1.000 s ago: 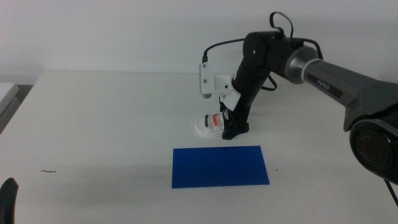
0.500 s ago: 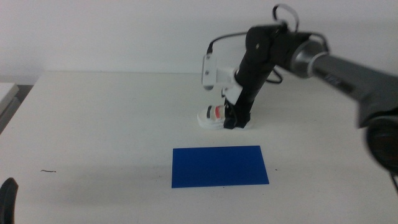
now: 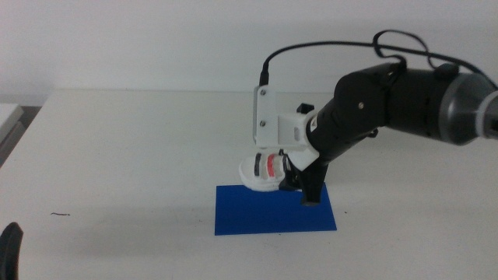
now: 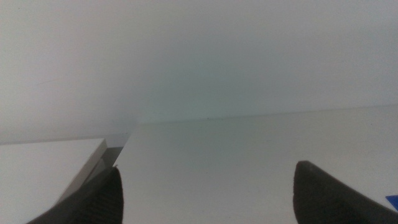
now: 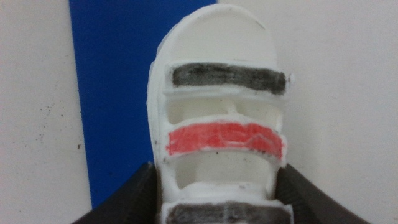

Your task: Use one arm to grab the shoe from the table and place it on the mat.

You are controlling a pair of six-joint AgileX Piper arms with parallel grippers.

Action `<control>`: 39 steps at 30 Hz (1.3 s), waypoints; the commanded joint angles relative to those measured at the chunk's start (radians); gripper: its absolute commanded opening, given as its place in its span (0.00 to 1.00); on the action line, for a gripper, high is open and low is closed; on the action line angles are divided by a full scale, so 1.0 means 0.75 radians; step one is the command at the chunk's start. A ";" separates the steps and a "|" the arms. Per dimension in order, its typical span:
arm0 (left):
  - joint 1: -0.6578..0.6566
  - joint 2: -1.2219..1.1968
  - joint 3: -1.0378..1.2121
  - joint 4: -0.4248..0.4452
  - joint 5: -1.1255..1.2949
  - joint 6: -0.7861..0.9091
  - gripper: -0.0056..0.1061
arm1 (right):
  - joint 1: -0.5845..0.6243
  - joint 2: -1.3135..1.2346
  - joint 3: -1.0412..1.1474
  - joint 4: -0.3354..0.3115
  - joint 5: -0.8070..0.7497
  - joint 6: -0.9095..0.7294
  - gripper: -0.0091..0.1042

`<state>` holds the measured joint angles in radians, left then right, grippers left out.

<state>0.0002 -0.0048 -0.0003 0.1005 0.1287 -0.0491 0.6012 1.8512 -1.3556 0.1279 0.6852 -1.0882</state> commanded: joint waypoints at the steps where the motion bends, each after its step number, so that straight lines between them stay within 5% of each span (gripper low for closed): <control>1: 0.000 0.006 0.000 -0.005 -0.018 -0.002 0.89 | 0.008 0.019 0.010 -0.006 -0.035 -0.007 0.15; 17: 0.000 0.006 0.000 -0.005 -0.018 -0.002 0.89 | 0.008 0.172 0.010 0.003 -0.031 0.002 0.18; 28: 0.000 0.006 0.000 -0.005 -0.018 -0.002 0.89 | 0.002 0.143 0.031 0.003 -0.065 0.023 0.74; 34: 0.000 0.006 0.000 -0.005 -0.018 -0.002 0.89 | -0.090 -0.364 0.393 0.001 -0.440 0.312 0.75; 39: 0.000 0.006 0.000 -0.005 -0.018 -0.002 0.89 | -0.195 -0.992 0.907 -0.121 -0.776 0.754 0.75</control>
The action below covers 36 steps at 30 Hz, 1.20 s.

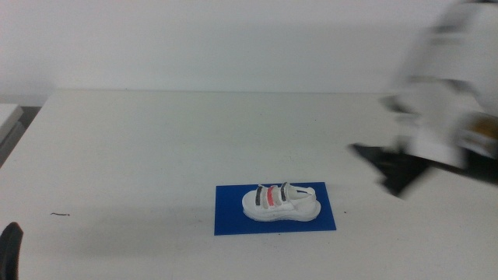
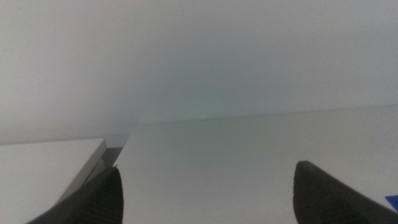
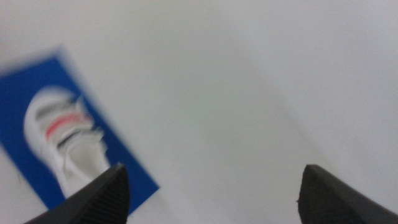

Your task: Use one arm to grab the shoe from the table and place it on the mat.

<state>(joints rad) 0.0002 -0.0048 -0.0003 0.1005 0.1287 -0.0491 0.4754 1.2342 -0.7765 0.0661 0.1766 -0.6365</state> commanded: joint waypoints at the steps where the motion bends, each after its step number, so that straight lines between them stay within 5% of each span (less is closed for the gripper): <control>1: 0.000 0.006 0.000 -0.005 -0.018 -0.002 0.89 | -0.048 -0.297 0.230 -0.029 -0.152 0.268 0.75; 5: 0.000 0.006 0.000 -0.005 -0.018 -0.002 0.89 | -0.201 -0.728 0.527 -0.055 -0.186 0.579 0.75; 12: 0.000 0.006 0.000 -0.005 -0.018 -0.002 0.89 | -0.529 -1.204 0.788 -0.114 -0.162 0.683 0.75; 36: 0.000 0.006 0.000 -0.005 -0.018 -0.002 0.89 | -0.541 -1.644 1.035 -0.149 -0.056 0.709 0.74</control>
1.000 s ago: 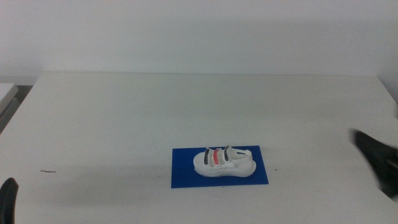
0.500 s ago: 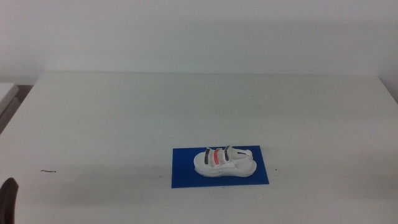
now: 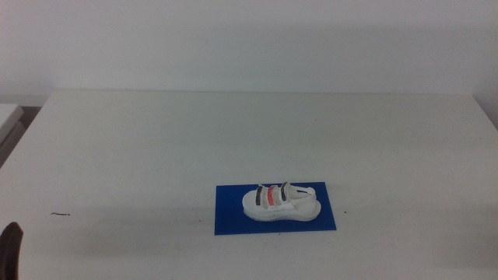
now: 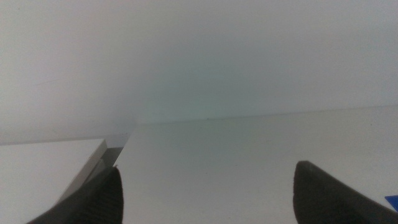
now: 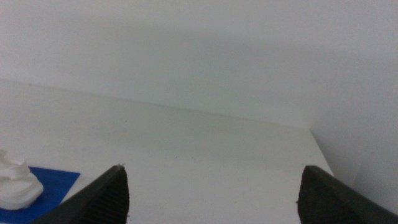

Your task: Use one arm to grab the shoe from the table and place it on the mat.

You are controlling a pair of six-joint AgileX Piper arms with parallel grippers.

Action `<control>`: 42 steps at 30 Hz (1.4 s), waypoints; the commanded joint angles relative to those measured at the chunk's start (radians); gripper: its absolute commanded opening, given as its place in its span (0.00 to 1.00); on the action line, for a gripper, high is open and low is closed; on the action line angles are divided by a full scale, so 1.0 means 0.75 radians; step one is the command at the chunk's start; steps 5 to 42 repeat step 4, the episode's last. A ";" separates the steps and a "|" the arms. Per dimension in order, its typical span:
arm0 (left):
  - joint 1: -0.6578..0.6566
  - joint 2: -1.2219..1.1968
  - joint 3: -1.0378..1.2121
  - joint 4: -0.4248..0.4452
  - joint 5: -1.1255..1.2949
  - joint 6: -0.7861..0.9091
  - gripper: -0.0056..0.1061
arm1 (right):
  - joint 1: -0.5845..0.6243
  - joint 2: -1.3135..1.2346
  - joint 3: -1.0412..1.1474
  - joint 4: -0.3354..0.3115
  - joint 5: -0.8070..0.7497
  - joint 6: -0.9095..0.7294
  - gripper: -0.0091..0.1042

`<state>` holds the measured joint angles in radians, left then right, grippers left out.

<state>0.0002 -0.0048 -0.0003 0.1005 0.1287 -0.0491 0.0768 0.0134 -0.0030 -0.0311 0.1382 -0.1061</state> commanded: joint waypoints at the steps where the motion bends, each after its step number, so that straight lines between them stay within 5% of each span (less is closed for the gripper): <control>1: 0.000 0.006 0.000 -0.005 -0.018 -0.002 0.89 | -0.010 -0.018 0.004 -0.017 -0.005 0.001 0.74; 42: 0.000 0.006 0.000 -0.005 -0.018 -0.002 0.89 | -0.010 -0.018 0.004 -0.014 -0.005 0.001 0.74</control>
